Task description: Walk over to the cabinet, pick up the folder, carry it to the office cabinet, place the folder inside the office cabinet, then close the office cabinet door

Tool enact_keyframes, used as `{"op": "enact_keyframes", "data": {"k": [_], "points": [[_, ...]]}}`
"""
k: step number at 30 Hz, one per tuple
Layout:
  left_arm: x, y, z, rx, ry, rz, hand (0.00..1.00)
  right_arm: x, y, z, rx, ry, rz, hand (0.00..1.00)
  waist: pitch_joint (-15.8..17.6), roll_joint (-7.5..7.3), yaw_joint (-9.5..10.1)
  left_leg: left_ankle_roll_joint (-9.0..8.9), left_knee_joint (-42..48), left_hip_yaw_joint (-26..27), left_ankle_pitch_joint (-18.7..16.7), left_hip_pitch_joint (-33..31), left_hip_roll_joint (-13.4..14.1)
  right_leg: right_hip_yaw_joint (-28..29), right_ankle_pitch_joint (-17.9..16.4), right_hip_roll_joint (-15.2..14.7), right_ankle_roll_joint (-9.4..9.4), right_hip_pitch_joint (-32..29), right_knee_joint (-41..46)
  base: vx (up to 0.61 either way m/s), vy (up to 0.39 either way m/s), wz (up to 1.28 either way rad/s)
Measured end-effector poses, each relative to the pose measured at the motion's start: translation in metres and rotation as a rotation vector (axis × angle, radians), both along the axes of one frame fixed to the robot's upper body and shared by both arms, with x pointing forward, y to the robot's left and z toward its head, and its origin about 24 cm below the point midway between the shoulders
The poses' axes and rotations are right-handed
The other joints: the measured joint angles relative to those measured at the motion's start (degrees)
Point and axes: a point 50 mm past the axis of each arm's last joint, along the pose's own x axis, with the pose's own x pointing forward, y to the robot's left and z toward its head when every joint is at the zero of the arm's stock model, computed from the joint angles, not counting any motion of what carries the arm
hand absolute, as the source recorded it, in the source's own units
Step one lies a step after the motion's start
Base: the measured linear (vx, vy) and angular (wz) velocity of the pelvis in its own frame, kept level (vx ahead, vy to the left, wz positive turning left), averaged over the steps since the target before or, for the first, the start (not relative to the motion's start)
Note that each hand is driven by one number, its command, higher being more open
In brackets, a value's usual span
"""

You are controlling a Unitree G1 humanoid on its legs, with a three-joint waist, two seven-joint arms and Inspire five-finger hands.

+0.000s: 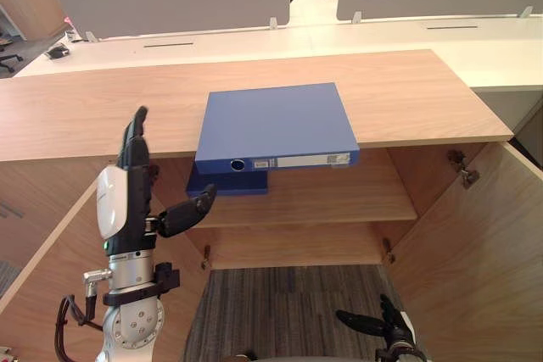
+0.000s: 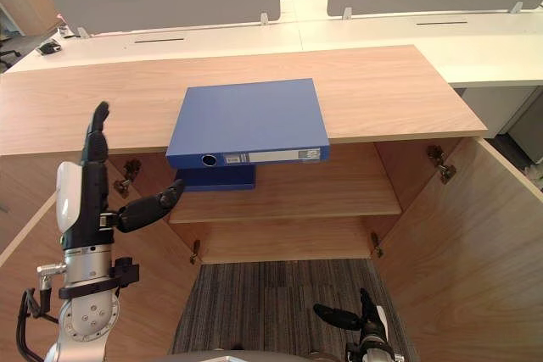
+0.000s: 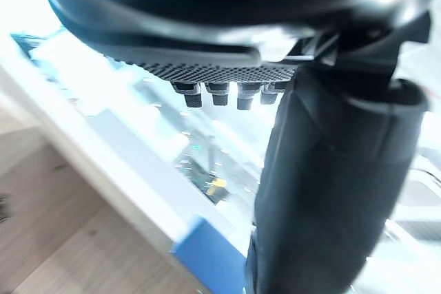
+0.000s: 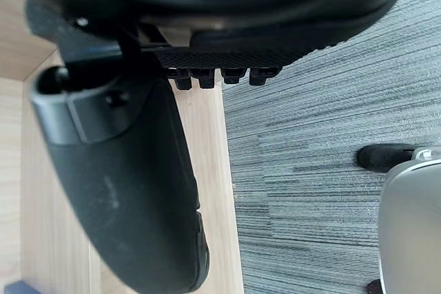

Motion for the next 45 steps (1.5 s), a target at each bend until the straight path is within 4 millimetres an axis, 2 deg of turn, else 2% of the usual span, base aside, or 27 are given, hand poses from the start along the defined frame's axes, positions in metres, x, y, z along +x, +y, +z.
{"op": "enact_keyframes", "data": {"k": [6, 10, 14, 15, 20, 25, 26, 28, 31, 35, 39, 42, 45], "points": [[0.018, -0.026, 0.009, 0.152, -0.047, -0.131, 1.0, 0.002, 0.005, 0.0, 0.015, -0.001, 0.034, 1.0, -0.55, -0.02, -0.5, 0.1, -1.66, 1.33, 0.78, 0.97, 0.06, 1.25, 0.56, 0.43, -0.08, -0.07, -0.8, 0.0, -0.01, -0.1], [0.033, -0.028, 0.012, 0.2, -0.058, -0.128, 1.0, 0.001, 0.005, -0.001, 0.02, 0.001, 0.04, 1.0, -0.76, -0.09, -1.68, 0.1, -2.32, 2.47, 0.78, 1.07, 0.01, 2.33, 0.61, 0.48, -0.04, -0.66, -0.82, 0.04, 0.005, -0.16], [0.045, -0.028, 0.004, 0.262, -0.009, -0.109, 1.0, 0.002, 0.006, 0.0, 0.022, -0.004, 0.042, 1.0, -0.83, -0.2, -2.68, 0.1, -3.09, 3.57, 0.78, 1.14, -0.05, 3.55, 0.69, 0.62, -0.05, -1.52, -0.89, 0.03, 0.005, -0.16], [0.048, -0.028, 0.001, 0.282, 0.015, -0.105, 0.0, 0.003, 0.006, 0.0, 0.023, -0.008, 0.043, 1.0, -0.86, -0.19, -2.79, 0.12, -3.37, 3.81, 0.79, 1.19, -0.08, 3.78, 0.77, 0.67, -0.07, -1.79, -0.88, 0.03, 0.001, -0.12], [0.062, -0.018, -0.014, 0.383, 0.118, -0.084, 0.0, 0.006, 0.006, 0.002, 0.023, -0.022, 0.045, 1.0, -0.92, -0.28, -3.1, 0.21, -4.21, 4.45, 0.86, 1.3, -0.22, 4.19, 0.8, 0.72, -0.09, -2.65, -0.89, 0.01, -0.003, -0.08], [0.068, -0.017, 0.0, 0.419, 0.057, -0.093, 0.0, 0.01, 0.006, 0.004, 0.031, -0.041, 0.052, 1.0, -1.43, -0.41, -3.15, 0.48, -5.09, 4.51, 1.06, 1.36, -0.81, 4.04, 1.02, 0.36, 0.02, -2.76, -1.67, 0.0, 0.0, 0.0], [0.069, -0.02, 0.011, 0.419, -0.006, -0.103, 0.0, 0.011, 0.006, 0.005, 0.031, -0.046, 0.052, 1.0, -1.47, -0.48, -3.12, 0.49, -5.1, 4.47, 1.06, 1.36, -1.07, 4.03, 1.11, 0.13, 0.15, -2.68, -1.89, 0.0, 0.0, 0.0], [0.07, -0.021, 0.017, 0.418, -0.032, -0.105, 0.0, 0.011, 0.006, 0.005, 0.033, -0.048, 0.051, 1.0, -1.52, -0.5, -3.11, 0.49, -5.1, 4.49, 1.06, 1.36, -1.19, 4.46, 1.16, -0.02, 0.23, -2.67, -1.93, -0.01, 0.004, -0.03], [0.068, -0.024, 0.014, 0.397, -0.006, -0.127, 0.0, 0.013, 0.006, 0.006, 0.035, -0.054, 0.047, 1.0, -1.59, -0.64, -3.13, 0.49, -5.1, 4.53, 1.05, 1.18, -1.39, 4.95, 1.54, -0.22, 0.58, -2.76, -2.49, -0.03, -0.002, -0.06], [0.056, -0.033, 0.014, 0.282, -0.006, -0.186, 0.0, 0.015, 0.007, 0.008, 0.034, -0.074, 0.04, 1.0, -1.77, -1.37, -3.11, 0.49, -5.1, 4.64, 1.05, 1.04, -1.37, 5.13, 1.62, -0.21, 0.61, -2.88, -2.59, -0.01, -0.007, 0.0], [0.035, -0.053, 0.017, 0.187, -0.004, -0.312, 0.0, 0.039, 0.01, 0.033, 0.032, -0.24, 0.029, 1.0, -1.77, -1.38, -3.15, 0.51, -5.1, 4.73, 1.04, 0.92, -1.42, 5.25, 1.75, -0.22, 0.72, -2.88, -2.46, 0.0, 0.0, 0.0], [0.013, -0.071, 0.024, 0.04, -0.033, -0.447, 0.0, 0.065, 0.015, 0.065, 0.057, -0.443, -0.014, 1.0, -1.74, -1.42, -3.09, 0.59, -5.1, 4.75, 0.99, 0.94, -1.43, 5.28, 1.76, -0.22, 0.73, -2.91, -2.38, -0.04, -0.027, 0.0], [0.003, -0.072, 0.031, -0.122, -0.057, -0.509, 0.0, 0.08, 0.018, 0.097, 0.074, -0.616, -0.061, 1.0, -1.74, -1.41, -3.08, 0.6, -5.1, 4.77, 0.99, 0.98, -1.39, 5.33, 1.78, -0.19, 0.77, -2.91, -2.35, -0.02, -0.018, -0.01]]}}
